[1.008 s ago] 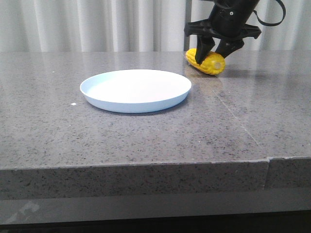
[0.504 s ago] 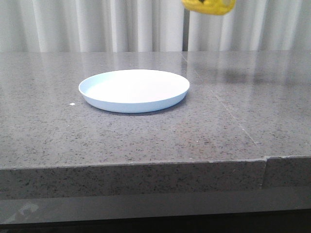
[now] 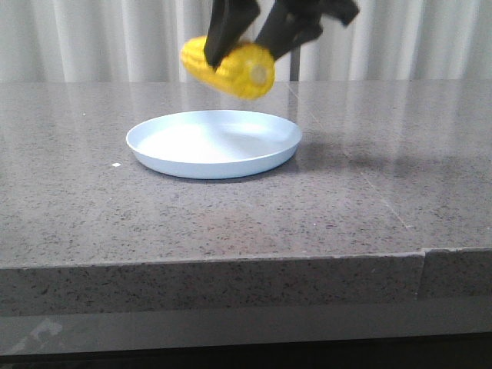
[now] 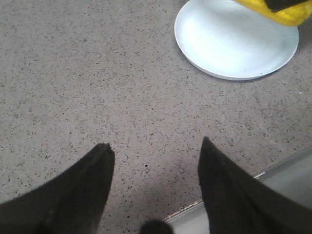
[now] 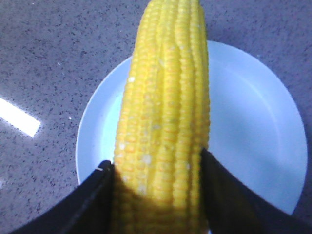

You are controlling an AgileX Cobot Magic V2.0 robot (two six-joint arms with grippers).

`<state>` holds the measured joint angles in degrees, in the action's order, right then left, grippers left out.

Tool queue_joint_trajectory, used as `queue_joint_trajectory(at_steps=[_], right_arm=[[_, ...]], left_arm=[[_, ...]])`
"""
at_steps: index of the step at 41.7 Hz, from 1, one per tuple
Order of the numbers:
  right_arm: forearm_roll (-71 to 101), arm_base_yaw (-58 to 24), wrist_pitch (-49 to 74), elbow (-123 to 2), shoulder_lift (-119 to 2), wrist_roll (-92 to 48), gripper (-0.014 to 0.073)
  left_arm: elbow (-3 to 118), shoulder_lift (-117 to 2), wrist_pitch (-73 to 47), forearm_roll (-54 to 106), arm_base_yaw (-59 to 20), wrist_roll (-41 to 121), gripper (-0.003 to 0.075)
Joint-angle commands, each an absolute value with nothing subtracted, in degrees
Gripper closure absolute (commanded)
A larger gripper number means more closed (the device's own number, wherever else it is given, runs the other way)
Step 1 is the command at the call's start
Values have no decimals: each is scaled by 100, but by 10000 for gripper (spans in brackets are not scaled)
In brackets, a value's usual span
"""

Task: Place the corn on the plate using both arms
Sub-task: 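Lift the corn with the right gripper and carry it over the plate, then lower the corn onto the plate and open the right gripper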

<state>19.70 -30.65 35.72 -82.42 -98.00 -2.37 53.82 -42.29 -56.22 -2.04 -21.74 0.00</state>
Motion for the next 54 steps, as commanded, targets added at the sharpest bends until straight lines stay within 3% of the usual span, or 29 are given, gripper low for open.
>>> queue_joint_trajectory(at_steps=[1, 9, 12, 17, 21, 41, 54], right_arm=[[2194, -3063, 2975, -8327, -9704, -257, 302], [2194, -3063, 2719, -8327, -10014, -263, 288], [2189, -3063, 2721, -8327, -10039, -263, 216], [2189, -3063, 2756, -8327, -10040, -271, 26], [2182, -3063, 2822, -8334, -10013, -271, -43], [514, -3063, 4426, -8250, -8044, -277, -41], [331, -3063, 4766, -7165, -6225, -253, -41]], left_arm=[[5522, -4218, -5211, -221, -2214, -45, 344], [5522, -4218, -5100, -221, -2214, -45, 344], [5522, -4218, -5008, -221, -2214, -45, 344], [5522, -4218, -4893, -221, -2214, -45, 344], [5522, -4218, -4877, -221, -2214, -45, 344], [5522, -4218, -4877, -221, -2214, -45, 344], [5522, -4218, -4877, -221, -2214, -45, 344]])
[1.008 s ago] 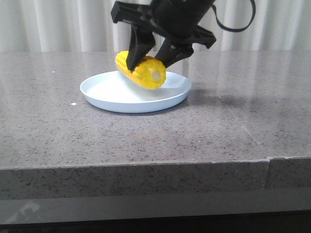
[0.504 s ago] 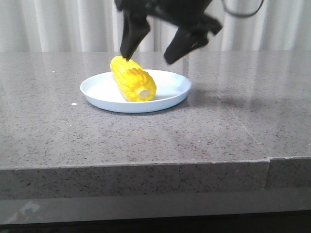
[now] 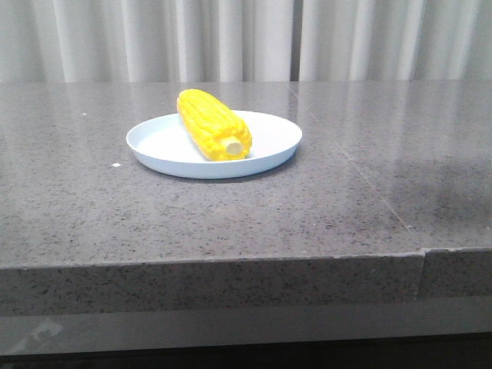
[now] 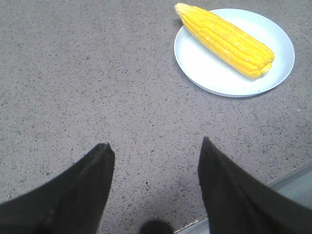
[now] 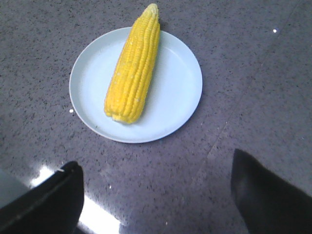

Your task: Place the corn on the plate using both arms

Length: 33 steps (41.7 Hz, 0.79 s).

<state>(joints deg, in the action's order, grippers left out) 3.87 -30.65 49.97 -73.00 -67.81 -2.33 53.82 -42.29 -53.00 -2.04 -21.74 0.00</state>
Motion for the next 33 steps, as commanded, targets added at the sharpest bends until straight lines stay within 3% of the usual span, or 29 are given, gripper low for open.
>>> queue_joint_trajectory(at_steps=[1, 26, 30, 33], right_arm=[[331, -3063, 4766, -7047, -6065, -253, -41], [288, -3063, 5088, -5284, -3900, -253, -41], [286, -3063, 5093, -5279, -3887, -253, -28], [286, -3063, 5088, -5279, -3887, -253, 52]], left_arm=[[5522, -4218, -4877, -221, -2214, -45, 344], [5522, -4218, -4877, -221, -2214, -45, 346], [5522, -4218, -4877, -221, -2214, -45, 387], [5522, -4218, -4877, -221, -2214, -45, 450]])
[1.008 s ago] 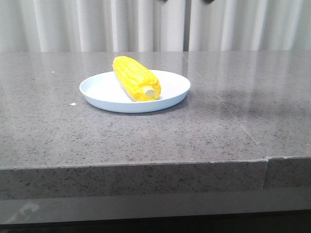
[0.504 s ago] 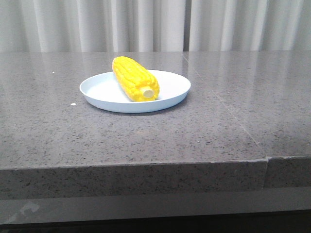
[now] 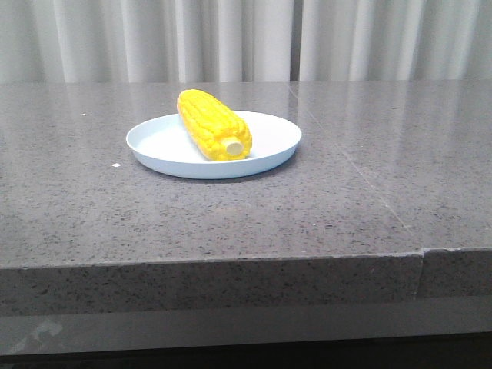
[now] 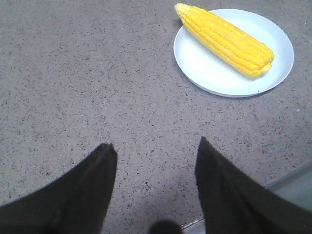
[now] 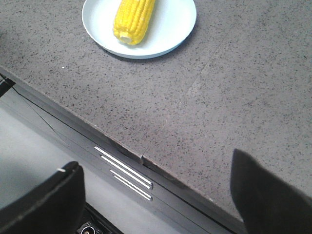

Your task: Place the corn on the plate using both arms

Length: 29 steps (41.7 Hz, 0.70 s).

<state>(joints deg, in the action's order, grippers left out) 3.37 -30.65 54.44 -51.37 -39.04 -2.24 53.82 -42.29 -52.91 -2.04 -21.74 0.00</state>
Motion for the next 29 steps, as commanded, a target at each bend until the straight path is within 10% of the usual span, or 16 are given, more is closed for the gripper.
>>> queue_joint_trajectory(at_steps=[1, 15, 29], right_arm=[[286, -3063, 5088, -5279, -3887, -253, 85], [286, -3063, 5076, -5279, -3887, -253, 657], [286, -3063, 5076, -5279, -3892, -253, 661]], left_arm=[[5509, -4218, -4877, -221, -2214, -45, 472], [5432, -4218, -4877, -221, -2214, -45, 740], [5432, -4218, -4877, -221, -2214, -45, 740]])
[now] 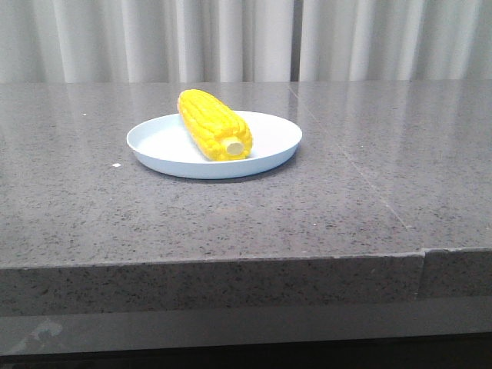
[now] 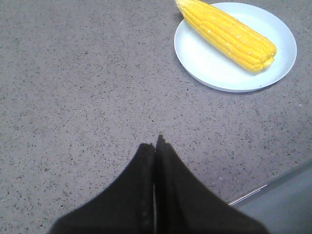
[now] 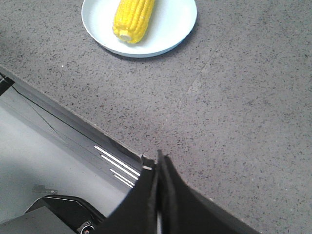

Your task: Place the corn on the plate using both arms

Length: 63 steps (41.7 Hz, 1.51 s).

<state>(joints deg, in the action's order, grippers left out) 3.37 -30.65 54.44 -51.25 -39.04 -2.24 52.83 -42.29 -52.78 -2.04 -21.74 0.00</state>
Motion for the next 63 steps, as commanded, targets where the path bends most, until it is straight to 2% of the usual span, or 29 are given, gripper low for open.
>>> queue_joint_trajectory(at_steps=[1, 14, 20, 25, 34, 41, 50, 63], right_arm=[[286, -3063, 5076, -5279, -3892, -253, 661], [286, -3063, 5076, -5279, -3892, -253, 661], [286, -3063, 5076, -5279, -3892, -253, 661], [286, -3063, 5076, -5279, -3892, -253, 661], [286, -3063, 5076, -5279, -3892, -253, 661], [286, -3063, 5076, -5279, -3892, -253, 661], [286, -3063, 5076, -5279, -3892, -253, 661], [286, -3063, 5076, -5279, -3892, -253, 661]], left_arm=[[5432, -4218, -4877, -221, -2214, -45, 740], [5410, -4206, -4860, -209, -2229, -45, 740], [5091, -3951, -4429, -209, -2076, -45, 740], [4473, -3497, -3698, -465, -1705, -45, 740], [2809, -2354, -1565, -475, -1006, -45, 740], [1727, -1446, -522, -465, -501, -45, 740], [821, -766, 0, -465, -94, -45, 740], [293, -113, 211, -421, 158, -45, 740]])
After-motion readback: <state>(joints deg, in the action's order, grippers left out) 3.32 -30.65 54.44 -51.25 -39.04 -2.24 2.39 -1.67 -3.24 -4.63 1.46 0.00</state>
